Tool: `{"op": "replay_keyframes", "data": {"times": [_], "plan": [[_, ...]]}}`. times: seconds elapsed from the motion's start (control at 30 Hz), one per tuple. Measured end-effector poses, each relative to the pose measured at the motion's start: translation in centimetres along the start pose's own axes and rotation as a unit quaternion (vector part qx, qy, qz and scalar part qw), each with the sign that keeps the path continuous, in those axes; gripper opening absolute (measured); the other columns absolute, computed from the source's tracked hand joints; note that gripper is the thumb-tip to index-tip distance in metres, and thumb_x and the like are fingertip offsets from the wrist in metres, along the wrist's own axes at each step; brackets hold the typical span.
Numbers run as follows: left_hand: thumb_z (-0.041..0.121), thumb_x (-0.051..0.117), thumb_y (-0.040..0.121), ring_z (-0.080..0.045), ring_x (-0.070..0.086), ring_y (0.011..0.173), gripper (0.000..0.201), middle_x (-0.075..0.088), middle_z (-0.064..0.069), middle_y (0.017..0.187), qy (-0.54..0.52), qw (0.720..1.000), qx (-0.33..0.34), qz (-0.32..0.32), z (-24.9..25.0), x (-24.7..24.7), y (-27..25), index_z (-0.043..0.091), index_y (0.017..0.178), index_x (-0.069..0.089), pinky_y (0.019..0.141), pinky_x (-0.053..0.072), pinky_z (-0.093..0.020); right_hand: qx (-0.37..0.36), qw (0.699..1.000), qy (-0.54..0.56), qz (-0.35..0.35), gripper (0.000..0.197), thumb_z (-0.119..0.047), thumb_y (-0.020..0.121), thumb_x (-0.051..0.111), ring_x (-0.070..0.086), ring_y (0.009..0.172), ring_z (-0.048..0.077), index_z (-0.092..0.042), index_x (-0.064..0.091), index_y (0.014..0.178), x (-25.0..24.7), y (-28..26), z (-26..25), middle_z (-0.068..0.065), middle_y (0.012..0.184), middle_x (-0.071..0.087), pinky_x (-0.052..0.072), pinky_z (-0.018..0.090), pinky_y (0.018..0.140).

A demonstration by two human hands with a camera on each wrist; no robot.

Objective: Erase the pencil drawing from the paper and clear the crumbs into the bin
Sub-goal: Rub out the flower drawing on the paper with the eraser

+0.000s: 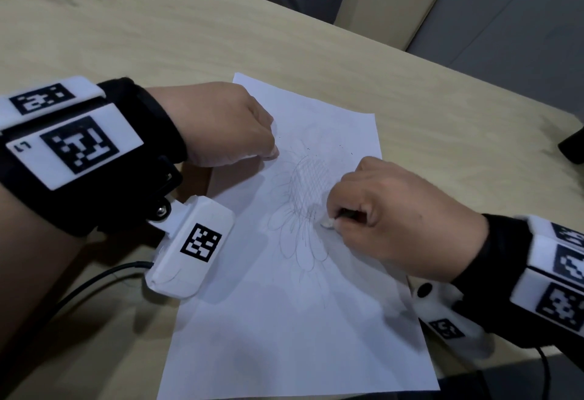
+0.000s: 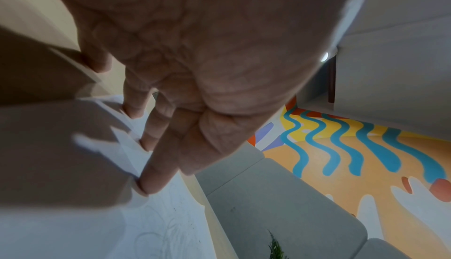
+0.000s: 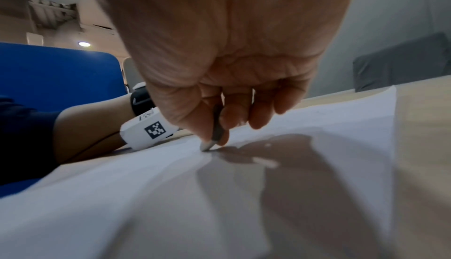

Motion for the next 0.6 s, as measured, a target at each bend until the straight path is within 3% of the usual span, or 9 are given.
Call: {"op": "replay_keyframes", "data": {"times": [0.13,0.23,0.37,0.6], "plan": [[0.052,0.052,0.06,-0.013,0.06,0.117,0.043,0.069,0.008,0.118,0.002,1.0,0.002,-0.003,0.0,0.0,0.0,0.03,0.086,0.079,0.105,0.045,-0.045,-0.039,0.999,0.006,-0.037,0.009,-0.015,0.073,0.052,0.048,0.071,0.022,-0.021,0.057,0.069,0.9,-1.4,-1.4,-0.008,0.062,0.053,0.046,0.042,0.062],[0.052,0.052,0.06,-0.014,0.06,0.117,0.042,0.07,0.006,0.119,0.003,1.0,0.0,-0.002,0.1,0.0,0.0,0.029,0.084,0.078,0.105,0.045,-0.046,-0.018,1.0,0.001,-0.008,0.01,-0.016,0.073,0.051,0.048,0.072,0.022,-0.021,0.058,0.07,0.2,-1.1,-0.6,-0.009,0.064,0.055,0.048,0.043,0.064],[0.052,0.052,0.06,-0.015,0.06,0.117,0.041,0.07,0.005,0.118,0.005,1.0,-0.001,-0.006,0.1,0.0,-0.1,0.028,0.082,0.078,0.105,0.045,-0.047,-0.046,0.999,0.012,-0.023,0.009,-0.015,0.074,0.053,0.048,0.071,0.021,-0.021,0.059,0.069,0.8,-1.7,-1.4,-0.009,0.062,0.052,0.046,0.042,0.062],[0.052,0.051,0.06,-0.016,0.061,0.117,0.05,0.069,0.004,0.121,0.015,1.0,-0.002,-0.004,0.1,0.0,-0.1,0.024,0.091,0.078,0.105,0.045,-0.048,-0.042,0.999,0.005,-0.023,0.009,-0.015,0.073,0.053,0.049,0.071,0.022,-0.02,0.058,0.069,0.8,-1.7,-1.3,-0.009,0.063,0.053,0.046,0.042,0.062]]}}
Point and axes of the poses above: each hand's wrist, its own y-axis towards the middle knuckle, its own x-axis out of the palm, z = x × y, the point moved 9 cm from there along y, towards the middle knuckle
